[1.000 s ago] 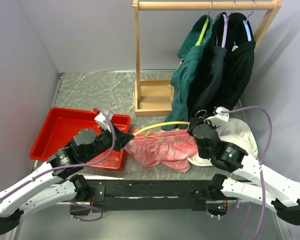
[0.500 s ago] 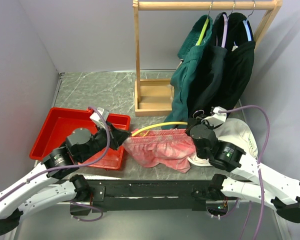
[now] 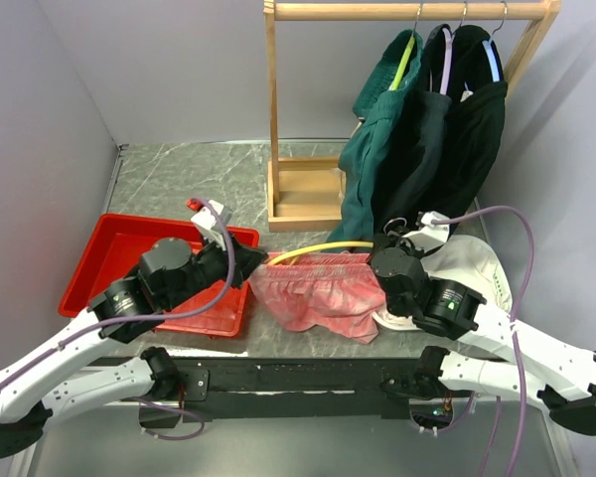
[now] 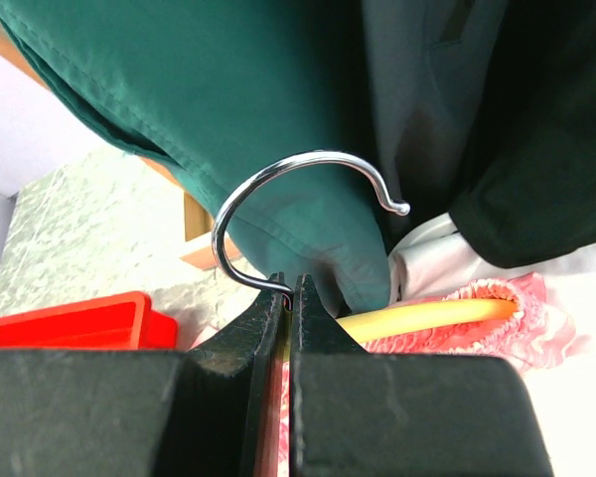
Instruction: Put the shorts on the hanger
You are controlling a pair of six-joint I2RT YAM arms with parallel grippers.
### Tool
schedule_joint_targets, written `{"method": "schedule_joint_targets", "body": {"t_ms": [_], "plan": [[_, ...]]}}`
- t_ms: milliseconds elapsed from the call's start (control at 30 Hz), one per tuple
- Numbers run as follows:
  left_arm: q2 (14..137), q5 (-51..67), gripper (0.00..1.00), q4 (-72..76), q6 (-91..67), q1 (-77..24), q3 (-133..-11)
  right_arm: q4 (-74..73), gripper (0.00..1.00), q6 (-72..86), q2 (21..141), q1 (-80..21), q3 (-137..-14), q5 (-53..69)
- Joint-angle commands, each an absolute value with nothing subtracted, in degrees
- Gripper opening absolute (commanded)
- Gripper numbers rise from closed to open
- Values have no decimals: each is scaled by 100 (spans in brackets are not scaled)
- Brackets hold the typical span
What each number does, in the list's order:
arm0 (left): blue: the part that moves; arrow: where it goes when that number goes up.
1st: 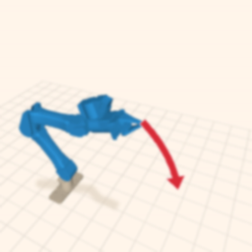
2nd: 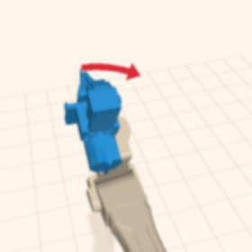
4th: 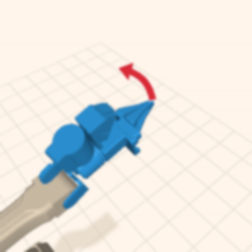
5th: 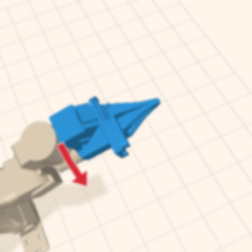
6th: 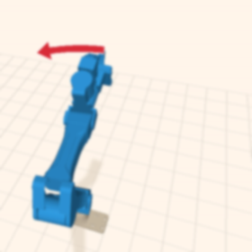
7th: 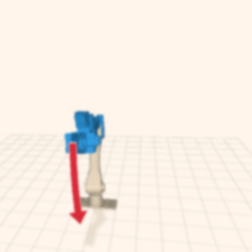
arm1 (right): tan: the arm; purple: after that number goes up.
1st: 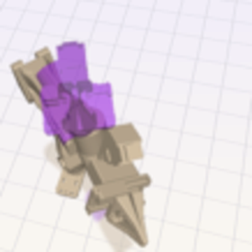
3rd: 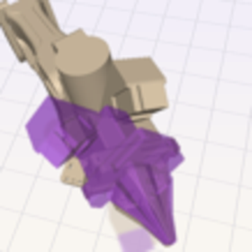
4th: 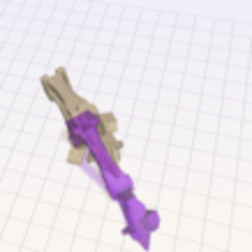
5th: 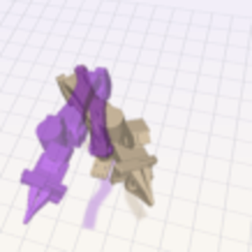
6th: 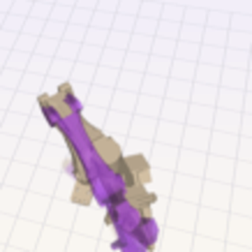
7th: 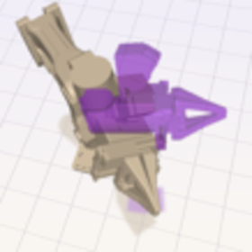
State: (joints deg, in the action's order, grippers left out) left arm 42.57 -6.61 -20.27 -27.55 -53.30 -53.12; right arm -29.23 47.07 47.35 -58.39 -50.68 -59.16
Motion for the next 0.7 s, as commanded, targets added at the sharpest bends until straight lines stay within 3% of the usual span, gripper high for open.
{"method": "schedule_joint_targets", "body": {"t_ms": [0,667], "plan": [[4455,-616,4,-1977,-2329,-5300,-5888,-3524,0,4421,4720,-5853,-5317,-6943],[6749,-544,1,-2408,-2909,-5396,-7848,-3437,0,3375,5352,-6389,-6591,-7216]]}}
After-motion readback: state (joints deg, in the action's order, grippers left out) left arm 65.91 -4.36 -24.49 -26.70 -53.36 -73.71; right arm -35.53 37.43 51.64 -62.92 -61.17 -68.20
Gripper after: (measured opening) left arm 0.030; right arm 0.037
